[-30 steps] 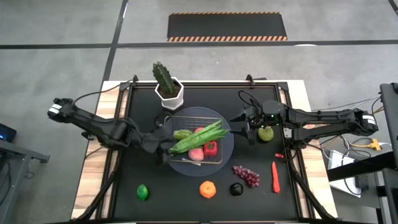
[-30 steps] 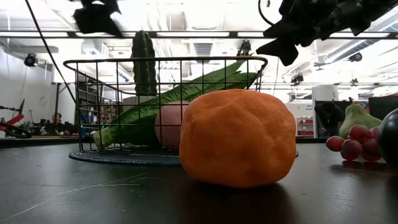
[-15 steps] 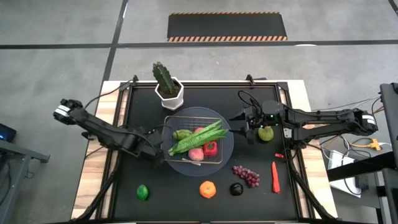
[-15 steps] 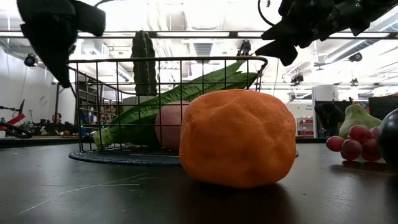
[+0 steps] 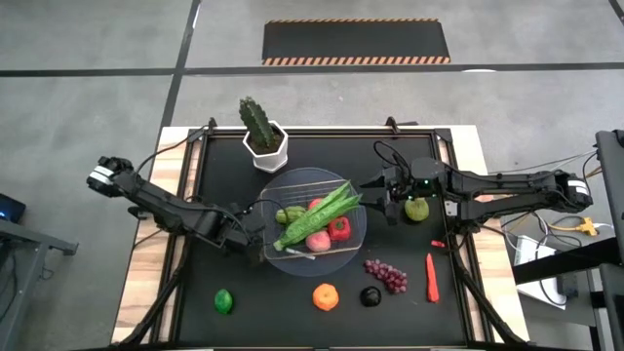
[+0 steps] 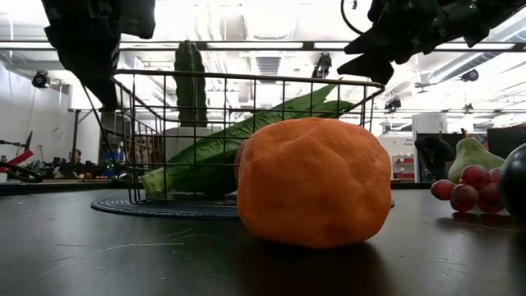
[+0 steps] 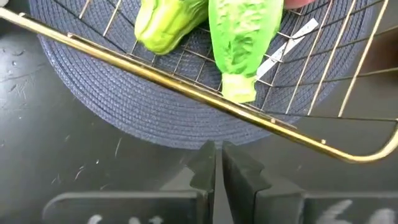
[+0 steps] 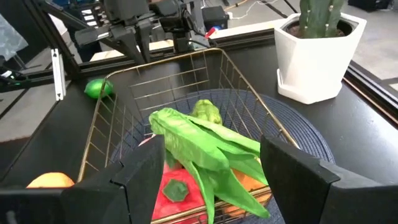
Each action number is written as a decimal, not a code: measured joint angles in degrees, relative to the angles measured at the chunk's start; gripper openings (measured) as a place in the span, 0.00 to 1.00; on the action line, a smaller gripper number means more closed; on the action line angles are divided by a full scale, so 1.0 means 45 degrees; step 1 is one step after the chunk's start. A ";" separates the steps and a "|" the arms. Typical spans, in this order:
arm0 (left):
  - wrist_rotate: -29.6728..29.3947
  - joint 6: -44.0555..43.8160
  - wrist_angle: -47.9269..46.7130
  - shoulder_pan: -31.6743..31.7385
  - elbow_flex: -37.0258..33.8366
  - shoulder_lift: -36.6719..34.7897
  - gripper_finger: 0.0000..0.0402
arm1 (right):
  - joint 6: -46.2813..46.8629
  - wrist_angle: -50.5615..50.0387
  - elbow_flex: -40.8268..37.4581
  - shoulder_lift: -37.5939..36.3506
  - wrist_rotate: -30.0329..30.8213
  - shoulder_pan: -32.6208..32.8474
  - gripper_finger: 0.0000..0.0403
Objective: Build produce basket
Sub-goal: Put the pear into the wire basket
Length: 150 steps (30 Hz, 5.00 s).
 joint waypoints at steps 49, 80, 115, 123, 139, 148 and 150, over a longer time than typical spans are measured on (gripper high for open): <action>-0.3357 0.3737 -0.0133 -0.0053 0.1982 -0.0692 0.03 | 1.0562 -1.6650 0.2948 0.3462 0.5469 0.0418 0.46; -0.9099 0.5712 0.0951 -0.0053 0.1943 -0.0690 0.03 | 0.4279 -1.5334 0.9187 0.3258 0.8350 0.0624 0.19; -0.6343 1.9950 2.0021 -0.0250 -0.5183 -0.4530 0.03 | -0.2581 -1.0054 1.4841 1.0889 0.6411 0.2584 0.19; -0.6340 1.9643 1.9986 -0.0257 -0.5916 -0.5228 0.03 | -0.2983 -0.8579 1.4984 1.2192 0.6011 0.2584 0.19; -0.6330 1.9708 1.9975 -0.0257 -0.5916 -0.5255 0.03 | -0.3237 -0.6973 1.4997 1.3848 0.5795 0.2589 0.26; -0.6330 1.9727 1.9984 -0.0257 -0.5916 -0.5221 0.03 | -0.3240 -0.6602 1.4994 1.4115 0.5785 0.2589 0.43; -0.6330 1.9727 1.9985 -0.0257 -0.5916 -0.5217 0.03 | -0.3227 -0.6552 1.4994 1.4043 0.5789 0.2584 0.48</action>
